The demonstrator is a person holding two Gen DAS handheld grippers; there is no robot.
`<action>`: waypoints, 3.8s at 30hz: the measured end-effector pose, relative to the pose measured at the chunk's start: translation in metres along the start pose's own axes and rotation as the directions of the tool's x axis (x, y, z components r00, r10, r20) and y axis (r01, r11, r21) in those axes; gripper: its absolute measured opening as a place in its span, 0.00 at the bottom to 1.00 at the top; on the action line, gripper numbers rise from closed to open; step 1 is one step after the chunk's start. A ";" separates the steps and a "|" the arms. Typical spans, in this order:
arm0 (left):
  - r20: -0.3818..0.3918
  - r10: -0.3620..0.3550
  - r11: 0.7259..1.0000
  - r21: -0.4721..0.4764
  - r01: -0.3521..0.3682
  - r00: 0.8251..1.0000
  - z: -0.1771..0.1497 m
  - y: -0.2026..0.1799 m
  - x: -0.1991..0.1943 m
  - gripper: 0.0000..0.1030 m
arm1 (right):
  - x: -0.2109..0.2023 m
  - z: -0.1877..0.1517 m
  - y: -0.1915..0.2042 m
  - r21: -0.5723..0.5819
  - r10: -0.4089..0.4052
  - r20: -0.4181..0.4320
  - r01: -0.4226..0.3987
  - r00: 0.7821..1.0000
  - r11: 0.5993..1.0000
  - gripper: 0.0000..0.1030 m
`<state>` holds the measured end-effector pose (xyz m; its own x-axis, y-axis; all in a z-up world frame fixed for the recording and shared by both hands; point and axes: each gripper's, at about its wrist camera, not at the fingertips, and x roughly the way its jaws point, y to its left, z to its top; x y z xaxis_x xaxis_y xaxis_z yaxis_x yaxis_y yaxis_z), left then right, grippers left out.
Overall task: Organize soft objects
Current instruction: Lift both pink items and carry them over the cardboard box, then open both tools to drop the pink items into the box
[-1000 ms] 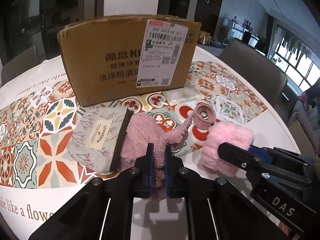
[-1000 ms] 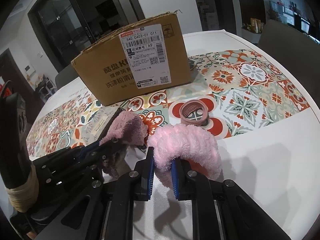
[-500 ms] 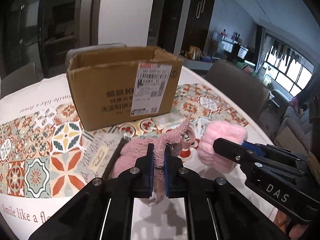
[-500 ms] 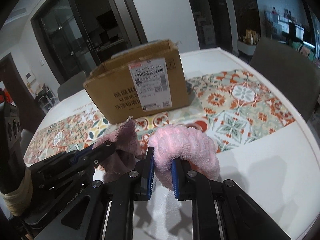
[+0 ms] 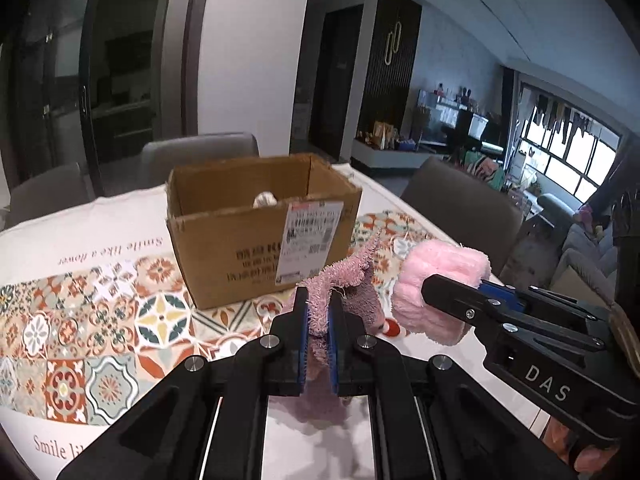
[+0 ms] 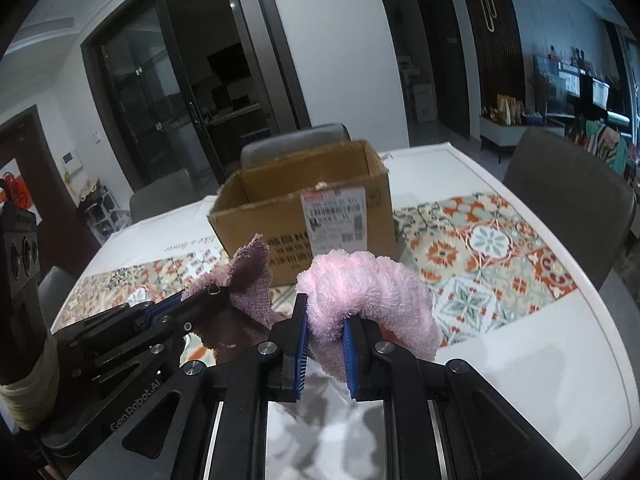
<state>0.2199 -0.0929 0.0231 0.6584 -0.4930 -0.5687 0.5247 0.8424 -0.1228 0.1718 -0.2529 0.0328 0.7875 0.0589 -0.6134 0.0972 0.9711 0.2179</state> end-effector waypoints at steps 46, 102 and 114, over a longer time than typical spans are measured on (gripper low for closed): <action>0.231 0.141 0.986 0.054 -0.158 0.963 0.160 0.046 0.020 0.10 | 0.044 0.167 0.046 -0.205 0.097 0.129 -0.069 0.987 0.976 0.16; -0.161 0.344 0.935 -0.029 -0.353 0.925 0.117 0.107 0.100 0.50 | 0.198 0.170 0.051 -0.302 -0.088 -0.447 -0.058 0.890 0.951 0.53; -0.160 0.355 0.931 -0.027 -0.363 0.921 0.109 0.099 0.079 0.50 | 0.178 0.167 0.061 -0.365 -0.173 -0.425 0.006 0.889 0.931 0.53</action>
<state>0.3823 -0.0721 0.0544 0.7062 -0.1206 -0.6977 0.2351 0.9694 0.0704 0.4199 -0.2220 0.0638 0.4244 -0.0171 -0.9053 -0.1265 0.9889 -0.0780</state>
